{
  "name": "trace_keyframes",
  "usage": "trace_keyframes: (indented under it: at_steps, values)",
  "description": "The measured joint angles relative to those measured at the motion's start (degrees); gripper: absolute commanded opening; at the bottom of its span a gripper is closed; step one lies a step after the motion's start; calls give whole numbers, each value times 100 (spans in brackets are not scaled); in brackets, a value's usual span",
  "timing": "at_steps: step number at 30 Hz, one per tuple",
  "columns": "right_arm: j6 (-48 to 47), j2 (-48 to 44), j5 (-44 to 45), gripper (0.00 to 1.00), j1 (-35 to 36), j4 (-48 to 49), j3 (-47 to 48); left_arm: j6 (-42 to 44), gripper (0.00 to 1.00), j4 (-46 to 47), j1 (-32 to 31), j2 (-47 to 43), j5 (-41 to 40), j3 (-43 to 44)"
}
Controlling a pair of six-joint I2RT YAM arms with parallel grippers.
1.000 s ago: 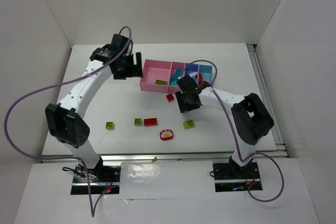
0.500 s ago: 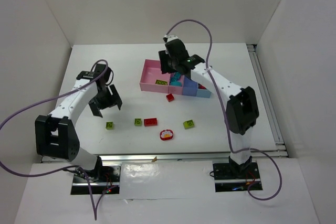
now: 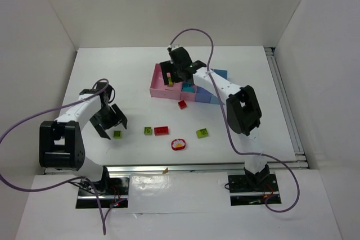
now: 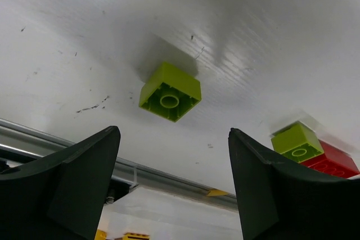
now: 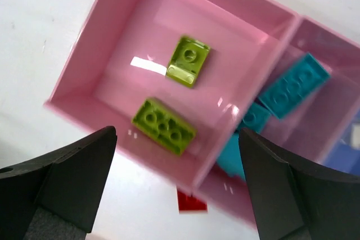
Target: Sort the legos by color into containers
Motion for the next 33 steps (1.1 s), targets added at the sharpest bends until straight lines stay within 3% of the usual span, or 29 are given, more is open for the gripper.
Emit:
trace_keyframes:
  at_steps: [11, 13, 16, 19, 23, 28, 33]
  values:
    - [374, -2861, 688, 96, 26, -422, -2581, 175, 72, 590, 22, 535, -4, -201]
    - [459, -3112, 831, 96, 26, -621, -2881, 179, 65, 656, 9, 573, -15, -208]
    - [584, -3322, 1021, 96, 26, -968, -3279, 247, 45, 772, -63, 605, -31, -256]
    - [686, -3353, 1141, 96, 26, -1259, -3451, 282, 38, 798, -223, 605, -26, -243]
    - [807, -3421, 1167, 96, 26, -1381, -3550, 304, 38, 789, -437, 664, -33, -92]
    - [933, -3661, 892, 97, 26, -1425, -3917, 483, 38, 492, -667, 715, 33, 737]
    - [1086, -3724, 535, 97, 24, -1458, -4347, 835, 38, 221, -999, 839, 442, 2629]
